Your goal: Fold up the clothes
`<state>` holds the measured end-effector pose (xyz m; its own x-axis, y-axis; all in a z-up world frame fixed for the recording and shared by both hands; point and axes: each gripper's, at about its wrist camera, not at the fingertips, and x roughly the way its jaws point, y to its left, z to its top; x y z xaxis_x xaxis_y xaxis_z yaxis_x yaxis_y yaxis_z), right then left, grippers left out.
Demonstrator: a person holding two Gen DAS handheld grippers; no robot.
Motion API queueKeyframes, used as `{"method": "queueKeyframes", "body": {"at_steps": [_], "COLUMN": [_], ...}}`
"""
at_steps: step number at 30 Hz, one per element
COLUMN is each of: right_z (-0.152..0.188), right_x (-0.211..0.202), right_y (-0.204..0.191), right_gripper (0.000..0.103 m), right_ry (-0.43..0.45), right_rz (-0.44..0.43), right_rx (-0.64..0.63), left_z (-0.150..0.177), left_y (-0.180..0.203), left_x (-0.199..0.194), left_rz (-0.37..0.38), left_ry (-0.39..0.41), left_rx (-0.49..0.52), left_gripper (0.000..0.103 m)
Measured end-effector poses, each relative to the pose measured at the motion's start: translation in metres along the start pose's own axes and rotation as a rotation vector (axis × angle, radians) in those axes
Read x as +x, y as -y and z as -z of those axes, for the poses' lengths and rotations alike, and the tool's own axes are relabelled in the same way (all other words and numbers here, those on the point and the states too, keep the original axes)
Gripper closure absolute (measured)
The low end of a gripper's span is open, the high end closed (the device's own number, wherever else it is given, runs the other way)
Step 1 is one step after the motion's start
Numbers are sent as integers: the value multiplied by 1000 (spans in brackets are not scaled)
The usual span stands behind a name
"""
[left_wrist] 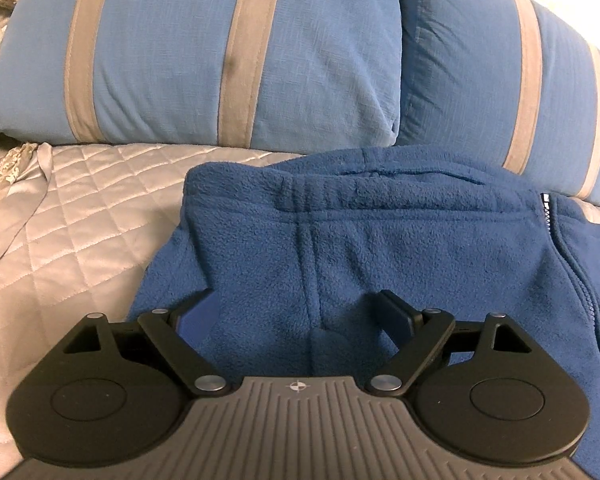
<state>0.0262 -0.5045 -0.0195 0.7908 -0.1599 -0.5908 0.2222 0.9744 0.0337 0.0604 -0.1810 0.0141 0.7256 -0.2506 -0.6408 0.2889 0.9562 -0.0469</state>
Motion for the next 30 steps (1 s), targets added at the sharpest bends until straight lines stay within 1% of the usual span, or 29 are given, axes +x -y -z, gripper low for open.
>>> {"method": "queueKeyframes", "body": {"at_steps": [4, 6, 9, 11, 14, 16, 17, 22, 30], "right_z": [1, 0, -6, -12, -17, -18, -19, -21, -26], "right_x": [-1, -1, 1, 0, -9, -17, -22, -42, -61], "right_y": [0, 0, 3, 7, 14, 20, 24, 50, 91], "right_gripper": [0, 0, 0, 0, 0, 0, 0, 0, 0], "right_ry": [1, -2, -41, -76, -98, -111, -115, -137, -140], "right_rz": [3, 1, -15, -35, -69, -85, -94, -90, -27], "right_rx": [-1, 0, 7, 13, -1, -13, -17, 7, 98], "left_z": [-2, -8, -19, -23, -27, -28, -29, -33, -32], "left_y": [-1, -1, 2, 2, -10, -23, -28, -50, -69], "left_x": [0, 0, -8, -18, -33, -43, -47, -63, -72], "left_rz": [3, -2, -49, -85, -84, -75, -83, -123, -163], "left_ry": [-8, -39, -85, -91, -103, -116, -113, -107, -132], "left_rx": [-2, -1, 28, 55, 48, 6, 0, -19, 27], "left_gripper": [17, 17, 17, 17, 17, 17, 17, 17, 17]}}
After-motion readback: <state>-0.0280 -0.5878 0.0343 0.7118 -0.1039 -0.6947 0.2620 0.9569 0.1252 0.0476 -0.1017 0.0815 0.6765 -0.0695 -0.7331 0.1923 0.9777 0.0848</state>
